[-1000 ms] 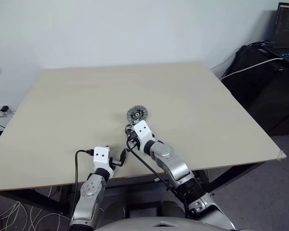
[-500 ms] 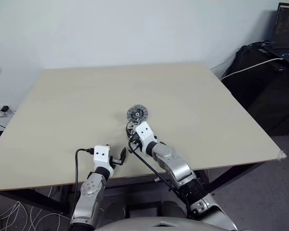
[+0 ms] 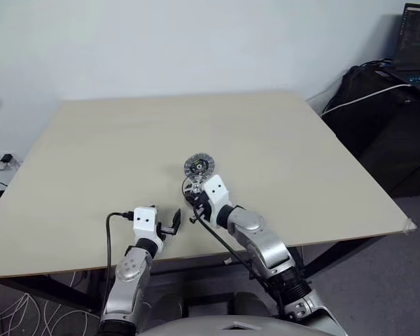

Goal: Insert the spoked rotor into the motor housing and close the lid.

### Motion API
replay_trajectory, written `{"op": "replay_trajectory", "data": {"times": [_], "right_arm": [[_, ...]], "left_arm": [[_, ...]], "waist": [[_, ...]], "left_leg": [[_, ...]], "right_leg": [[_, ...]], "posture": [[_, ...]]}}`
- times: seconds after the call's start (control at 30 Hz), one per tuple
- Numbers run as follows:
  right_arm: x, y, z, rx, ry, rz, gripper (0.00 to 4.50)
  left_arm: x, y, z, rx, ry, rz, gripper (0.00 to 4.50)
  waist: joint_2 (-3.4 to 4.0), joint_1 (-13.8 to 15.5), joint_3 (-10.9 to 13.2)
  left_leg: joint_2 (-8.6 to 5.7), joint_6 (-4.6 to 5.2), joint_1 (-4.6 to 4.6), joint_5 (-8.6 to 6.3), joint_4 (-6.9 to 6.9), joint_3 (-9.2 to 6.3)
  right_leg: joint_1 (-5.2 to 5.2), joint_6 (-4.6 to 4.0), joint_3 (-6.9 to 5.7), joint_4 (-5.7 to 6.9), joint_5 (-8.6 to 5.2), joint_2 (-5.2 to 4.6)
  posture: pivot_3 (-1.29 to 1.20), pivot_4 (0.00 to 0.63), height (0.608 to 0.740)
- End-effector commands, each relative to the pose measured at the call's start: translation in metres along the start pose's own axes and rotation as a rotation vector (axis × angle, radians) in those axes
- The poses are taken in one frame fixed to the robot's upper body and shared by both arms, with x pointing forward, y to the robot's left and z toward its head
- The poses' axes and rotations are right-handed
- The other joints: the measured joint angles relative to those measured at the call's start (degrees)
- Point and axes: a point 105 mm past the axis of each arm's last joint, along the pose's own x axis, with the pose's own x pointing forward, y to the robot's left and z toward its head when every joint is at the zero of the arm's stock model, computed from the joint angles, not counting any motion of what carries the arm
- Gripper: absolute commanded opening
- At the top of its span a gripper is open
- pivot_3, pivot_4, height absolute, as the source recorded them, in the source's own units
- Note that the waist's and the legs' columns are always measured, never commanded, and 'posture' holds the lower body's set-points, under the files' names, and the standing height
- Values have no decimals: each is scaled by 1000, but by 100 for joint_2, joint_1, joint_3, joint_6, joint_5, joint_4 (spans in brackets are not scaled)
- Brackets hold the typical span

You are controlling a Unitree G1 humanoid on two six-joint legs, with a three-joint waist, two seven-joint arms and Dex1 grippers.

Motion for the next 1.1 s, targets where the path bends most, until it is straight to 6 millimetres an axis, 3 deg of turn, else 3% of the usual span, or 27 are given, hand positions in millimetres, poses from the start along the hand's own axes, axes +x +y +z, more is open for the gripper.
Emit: {"op": "replay_trajectory", "data": {"times": [0.03,0.3,0.47,0.57,0.77,1.1], "right_arm": [[-7,-20,26,-16,-101,-109,30],[-19,-64,-10,-86,108,-274,30],[-18,-72,-21,-54,171,-284,30],[-14,-69,-16,-38,155,-262,653],[-12,-67,-11,-35,144,-279,2535],[-16,-70,6,155,142,-349,2535]], "left_arm": [[6,1,22,24,-81,-28,4500],[7,-4,19,22,-63,-63,4500],[4,-10,15,10,-49,-76,4500],[2,-10,12,3,-41,-71,4500],[1,-10,9,0,-33,-67,4500],[0,-14,6,-3,-20,-74,4500]], "waist": [[0,3,0],[0,2,0],[2,-5,0],[2,-4,0],[2,2,0],[5,-3,1]], "left_leg": [[0,0,0,0,0,0],[-2,8,0,5,-2,1],[0,21,0,12,-2,2],[0,23,0,13,-2,2],[0,23,0,13,-2,2],[1,15,-4,9,-2,0]], "right_leg": [[0,0,0,0,0,0],[-1,-12,1,-1,6,0],[-2,-27,2,0,14,1],[-2,-23,2,0,11,1],[-1,-5,2,-1,0,0],[-5,-6,2,0,2,-1]], "posture": [[0,0,740],[0,0,740],[0,0,740],[0,0,740],[0,0,740],[0,0,740]]}}
